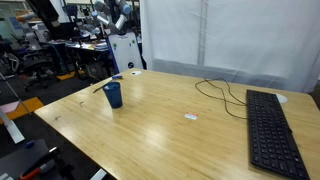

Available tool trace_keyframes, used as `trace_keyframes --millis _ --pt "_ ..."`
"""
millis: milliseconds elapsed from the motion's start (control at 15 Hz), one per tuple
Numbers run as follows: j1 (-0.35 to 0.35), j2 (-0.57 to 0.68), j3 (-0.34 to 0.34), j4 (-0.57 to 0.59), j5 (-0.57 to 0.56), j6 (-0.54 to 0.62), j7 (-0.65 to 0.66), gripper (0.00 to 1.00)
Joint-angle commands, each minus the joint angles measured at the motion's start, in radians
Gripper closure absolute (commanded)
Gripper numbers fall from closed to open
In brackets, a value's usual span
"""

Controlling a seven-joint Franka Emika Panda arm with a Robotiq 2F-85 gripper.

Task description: Move the cup backward

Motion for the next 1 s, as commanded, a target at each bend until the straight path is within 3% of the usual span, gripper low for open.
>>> trace_keyframes --millis 0,533,933 --pt "0.002 0.000 -0.003 0.004 -0.003 -0.003 0.002 0.00" --pt "0.002 -0.001 -0.003 0.006 -0.003 -0.003 0.002 0.00" --pt "0.010 0.182 -0.065 0.073 0.000 -0.020 -0.120 0.00"
